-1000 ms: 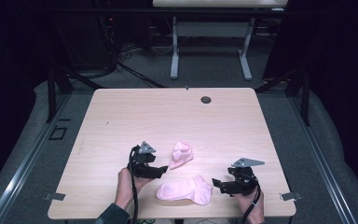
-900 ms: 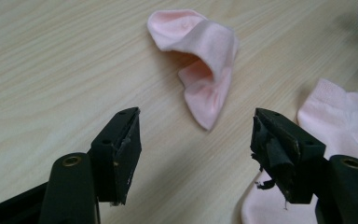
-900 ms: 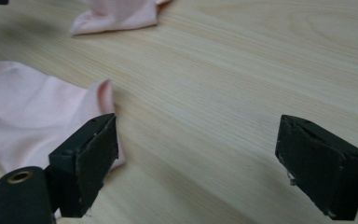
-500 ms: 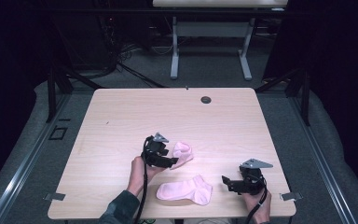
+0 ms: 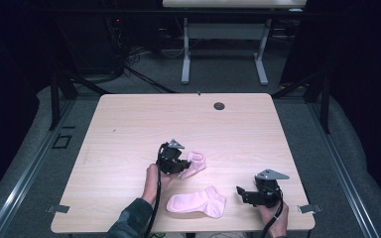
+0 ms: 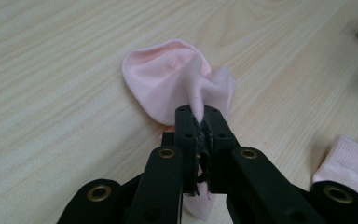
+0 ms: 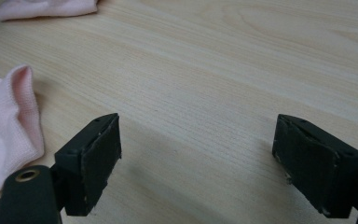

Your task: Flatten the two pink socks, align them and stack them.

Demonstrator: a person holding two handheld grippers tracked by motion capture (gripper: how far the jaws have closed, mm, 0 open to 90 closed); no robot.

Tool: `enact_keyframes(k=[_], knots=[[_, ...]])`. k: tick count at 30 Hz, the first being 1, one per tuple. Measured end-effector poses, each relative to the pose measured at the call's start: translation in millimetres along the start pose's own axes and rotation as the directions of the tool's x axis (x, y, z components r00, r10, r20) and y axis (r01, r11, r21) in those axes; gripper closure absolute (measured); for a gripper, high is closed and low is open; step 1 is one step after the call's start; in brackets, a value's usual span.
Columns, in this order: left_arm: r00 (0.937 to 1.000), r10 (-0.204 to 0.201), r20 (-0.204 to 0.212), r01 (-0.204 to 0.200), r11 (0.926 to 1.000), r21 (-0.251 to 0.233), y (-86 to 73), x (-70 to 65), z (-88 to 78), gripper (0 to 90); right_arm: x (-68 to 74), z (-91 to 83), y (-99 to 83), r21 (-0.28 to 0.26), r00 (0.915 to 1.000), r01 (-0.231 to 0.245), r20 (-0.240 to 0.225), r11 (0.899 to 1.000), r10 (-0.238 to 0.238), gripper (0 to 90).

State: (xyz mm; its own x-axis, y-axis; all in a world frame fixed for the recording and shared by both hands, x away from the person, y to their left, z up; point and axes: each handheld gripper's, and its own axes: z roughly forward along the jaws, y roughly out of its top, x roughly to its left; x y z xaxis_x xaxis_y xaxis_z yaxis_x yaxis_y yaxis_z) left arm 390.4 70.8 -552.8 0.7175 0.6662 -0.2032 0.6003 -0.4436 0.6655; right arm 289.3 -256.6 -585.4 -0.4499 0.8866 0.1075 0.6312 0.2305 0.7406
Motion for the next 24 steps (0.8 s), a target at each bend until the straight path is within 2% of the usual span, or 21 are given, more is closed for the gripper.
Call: enact_keyframes(k=[3,5,6,7,8,10,11,12,15,16,18,19,22,24], knots=[[0.9997,0.003,-0.022,-0.003,0.9998,-0.019,0.5,2.8,-7.3,87.3,-0.7,0.4,0.0,0.001,1.0000,-0.002,0.001,1.000,0.002,14.7],[0.9982,0.010,-0.060,-0.012,0.9991,-0.041,1.8,6.7,-20.4,87.3,0.2,0.8,0.0,0.004,1.0000,0.003,0.005,1.000,-0.003,14.7],[0.9982,0.010,-0.060,-0.012,0.9991,-0.041,1.8,6.7,-20.4,87.3,0.2,0.8,0.0,0.004,1.0000,0.003,0.005,1.000,-0.003,14.7],[0.9938,0.032,-0.107,-0.038,0.9981,-0.049,3.0,7.2,-30.8,87.3,0.6,1.0,0.2,0.008,0.9999,0.008,0.007,1.000,-0.008,14.7],[0.9938,0.032,-0.107,-0.038,0.9981,-0.049,3.0,7.2,-30.8,87.3,0.6,1.0,0.2,0.008,0.9999,0.008,0.007,1.000,-0.008,14.7],[0.9849,0.063,-0.161,-0.071,0.9964,-0.045,4.3,5.6,-43.6,87.2,0.8,1.1,0.2,0.011,0.9999,0.012,0.009,1.000,-0.012,14.7],[0.9849,0.063,-0.161,-0.071,0.9964,-0.045,4.3,5.6,-43.6,87.2,0.8,1.1,0.2,0.011,0.9999,0.012,0.009,1.000,-0.012,14.7],[0.9797,0.079,-0.184,-0.089,0.9951,-0.043,5.3,4.6,-50.0,87.2,1.3,1.5,0.1,0.010,0.9998,0.015,0.012,1.000,-0.015,14.7],[0.9829,0.061,-0.174,-0.072,0.9958,-0.057,5.8,4.5,-52.9,87.2,1.9,1.7,0.1,0.010,0.9997,0.017,0.015,1.000,-0.017,14.7],[0.9894,0.039,-0.140,-0.049,0.9966,-0.067,6.5,4.0,-54.0,87.1,2.1,1.9,0.1,0.010,0.9997,0.019,0.018,1.000,-0.019,14.7],[0.9914,0.029,-0.127,-0.039,0.9963,-0.076,7.1,2.7,-53.4,87.0,2.1,2.0,0.1,0.010,0.9997,0.020,0.015,1.000,-0.020,14.7],[0.9937,0.027,-0.109,-0.037,0.9954,-0.088,8.8,-2.1,-52.6,87.1,2.1,1.9,0.1,0.010,0.9997,0.018,0.017,1.000,-0.018,14.7],[0.9961,0.018,-0.087,-0.026,0.9950,-0.096,11.4,-8.2,-52.1,87.0,2.2,2.0,0.1,0.010,0.9997,0.018,0.017,1.000,-0.018,14.7],[0.9993,-0.005,-0.037,0.000,0.9909,-0.135,16.4,-17.4,-52.9,86.9,2.4,2.1,0.2,0.011,0.9997,0.019,0.016,1.000,-0.020,14.7]])
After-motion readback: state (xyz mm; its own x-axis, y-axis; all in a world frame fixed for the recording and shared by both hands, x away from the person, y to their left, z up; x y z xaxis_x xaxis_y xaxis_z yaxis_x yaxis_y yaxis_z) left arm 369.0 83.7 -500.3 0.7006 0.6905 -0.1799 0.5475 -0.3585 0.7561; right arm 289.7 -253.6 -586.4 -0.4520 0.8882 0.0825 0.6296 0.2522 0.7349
